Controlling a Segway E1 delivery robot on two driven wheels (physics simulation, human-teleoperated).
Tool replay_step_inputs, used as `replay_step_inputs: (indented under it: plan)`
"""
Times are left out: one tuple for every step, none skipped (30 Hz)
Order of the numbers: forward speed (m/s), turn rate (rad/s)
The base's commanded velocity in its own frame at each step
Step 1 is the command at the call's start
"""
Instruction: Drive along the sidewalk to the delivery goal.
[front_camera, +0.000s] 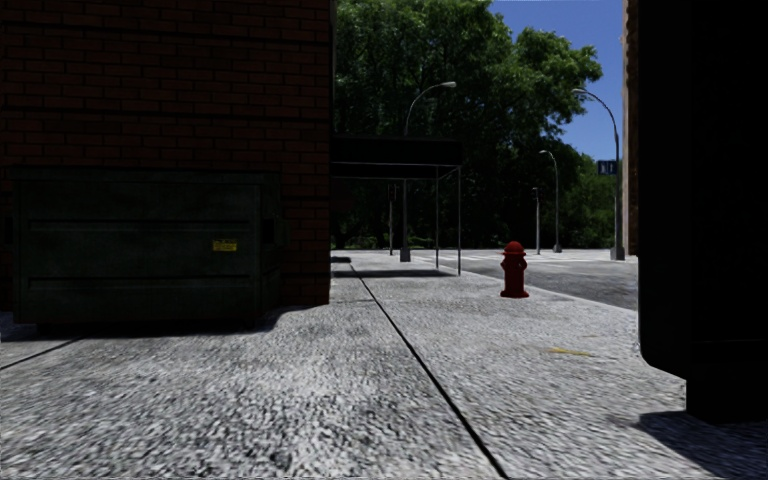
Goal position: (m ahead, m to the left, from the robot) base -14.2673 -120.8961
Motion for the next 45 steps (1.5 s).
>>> replay_step_inputs:
  plan:
    - [2.00,0.00]
    - [2.00,0.00]
    - [2.00,0.00]
    - [2.00,0.00]
    - [2.00,0.00]
    - [2.00,0.00]
    - [2.00,0.00]
    - [2.00,0.00]
    - [2.00,0.00]
    - [2.00,0.00]
    - [2.00,0.00]
    - [2.00,0.00]
    - [2.00,0.00]
    - [2.00,0.00]
    - [2.00,0.00]
    - [2.00,0.00]
    - [2.00,0.00]
    - [2.00,0.00]
    - [2.00,0.00]
    - [2.00,0.00]
    - [2.00,0.00]
    - [2.00,0.00]
    - [2.00,0.00]
    - [2.00,0.00]
    - [2.00,0.00]
    - [2.00,0.00]
    - [2.00,0.00]
    - [2.00,0.00]
    - [2.00,0.00]
    - [2.00,0.00]
    - [2.00,0.00]
    - [2.00,0.00]
    - [2.00,0.00]
    - [2.00,0.00]
    - [2.00,0.00]
    - [2.00,0.00]
    - [2.00,0.00]
    - [2.00,0.00]
    - [2.00,0.00]
    - [2.00,0.00]
    - [2.00,0.00]
    - [2.00,0.00]
    - [2.00,0.00]
    - [2.00,0.00]
    - [2.00,0.00]
